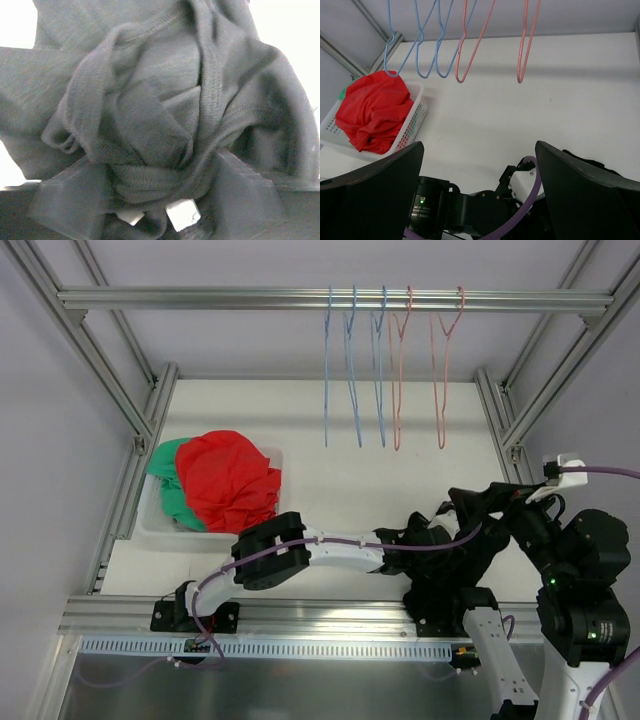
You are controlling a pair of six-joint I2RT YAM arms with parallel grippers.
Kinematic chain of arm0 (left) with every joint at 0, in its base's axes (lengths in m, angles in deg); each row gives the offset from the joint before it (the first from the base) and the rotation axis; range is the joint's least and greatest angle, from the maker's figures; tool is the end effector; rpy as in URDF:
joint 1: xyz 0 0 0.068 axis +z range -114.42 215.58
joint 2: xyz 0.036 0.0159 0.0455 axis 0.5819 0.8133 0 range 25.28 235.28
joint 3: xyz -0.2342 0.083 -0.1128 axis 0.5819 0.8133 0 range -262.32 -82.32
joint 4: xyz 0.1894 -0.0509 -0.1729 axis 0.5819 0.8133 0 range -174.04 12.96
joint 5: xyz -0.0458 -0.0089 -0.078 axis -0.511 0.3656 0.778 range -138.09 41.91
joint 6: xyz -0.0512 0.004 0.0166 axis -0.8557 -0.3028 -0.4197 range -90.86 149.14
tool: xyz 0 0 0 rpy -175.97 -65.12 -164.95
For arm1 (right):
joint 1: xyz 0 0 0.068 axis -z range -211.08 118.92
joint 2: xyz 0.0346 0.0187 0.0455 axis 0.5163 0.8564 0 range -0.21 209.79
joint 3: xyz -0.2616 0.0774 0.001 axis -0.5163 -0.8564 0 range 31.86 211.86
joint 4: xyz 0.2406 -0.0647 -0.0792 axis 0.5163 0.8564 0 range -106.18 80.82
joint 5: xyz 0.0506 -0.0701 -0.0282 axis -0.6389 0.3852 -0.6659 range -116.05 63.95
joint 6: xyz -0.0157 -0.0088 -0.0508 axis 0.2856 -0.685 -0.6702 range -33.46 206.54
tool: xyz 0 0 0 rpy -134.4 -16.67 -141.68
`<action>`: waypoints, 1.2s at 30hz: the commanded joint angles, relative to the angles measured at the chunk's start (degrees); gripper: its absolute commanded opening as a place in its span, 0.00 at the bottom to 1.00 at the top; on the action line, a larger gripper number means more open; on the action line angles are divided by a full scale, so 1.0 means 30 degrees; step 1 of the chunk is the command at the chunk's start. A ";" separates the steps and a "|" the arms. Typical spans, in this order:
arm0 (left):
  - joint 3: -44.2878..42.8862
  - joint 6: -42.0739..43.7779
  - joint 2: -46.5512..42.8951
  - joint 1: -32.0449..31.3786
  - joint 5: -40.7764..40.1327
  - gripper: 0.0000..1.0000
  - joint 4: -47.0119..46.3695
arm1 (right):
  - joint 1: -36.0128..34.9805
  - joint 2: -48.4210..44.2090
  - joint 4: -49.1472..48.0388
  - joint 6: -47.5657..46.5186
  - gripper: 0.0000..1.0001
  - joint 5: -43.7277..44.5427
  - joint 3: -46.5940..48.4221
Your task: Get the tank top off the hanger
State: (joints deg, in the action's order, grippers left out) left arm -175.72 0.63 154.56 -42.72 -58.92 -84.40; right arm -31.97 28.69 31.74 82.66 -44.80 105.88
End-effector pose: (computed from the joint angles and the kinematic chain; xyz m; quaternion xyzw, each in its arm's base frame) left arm 0.1099 -0.4976 0.1597 0.3334 0.8210 -0.3159 0.3390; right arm 0.0266 0.0118 0.4519 -0.1419 0.7092 0.1002 0.6833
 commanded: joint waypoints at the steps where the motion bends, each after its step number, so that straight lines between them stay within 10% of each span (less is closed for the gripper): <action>1: 0.0602 -0.1857 0.1558 0.0027 -0.0574 0.62 0.2433 | 0.0031 -0.1193 0.0371 -0.0316 1.00 -0.1283 0.0053; 3: 0.1478 -0.2446 0.0802 0.0027 -0.1454 0.05 0.2725 | -0.0027 -0.1664 0.0811 -0.0435 1.00 -0.0932 0.0141; 4: 0.1951 -0.3029 0.0390 0.0027 -0.1922 0.00 0.2931 | -0.0027 -0.1841 0.0900 -0.0493 0.99 -0.0756 0.0171; 17: 1.0217 -0.6374 -1.3694 0.0290 -1.0361 0.00 0.8113 | -0.0144 -0.3190 0.1136 -0.0640 1.00 0.0885 -0.0590; 36: 0.3659 -0.1547 -2.3286 0.4856 -1.4583 0.00 1.4241 | -0.0262 -0.2634 0.0873 -0.0641 0.99 0.0770 -0.0034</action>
State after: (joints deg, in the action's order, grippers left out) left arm -160.07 -10.32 86.87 -31.70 -99.53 -43.84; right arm -32.36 19.62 36.27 80.72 -41.80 104.32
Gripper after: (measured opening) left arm 0.088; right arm 0.993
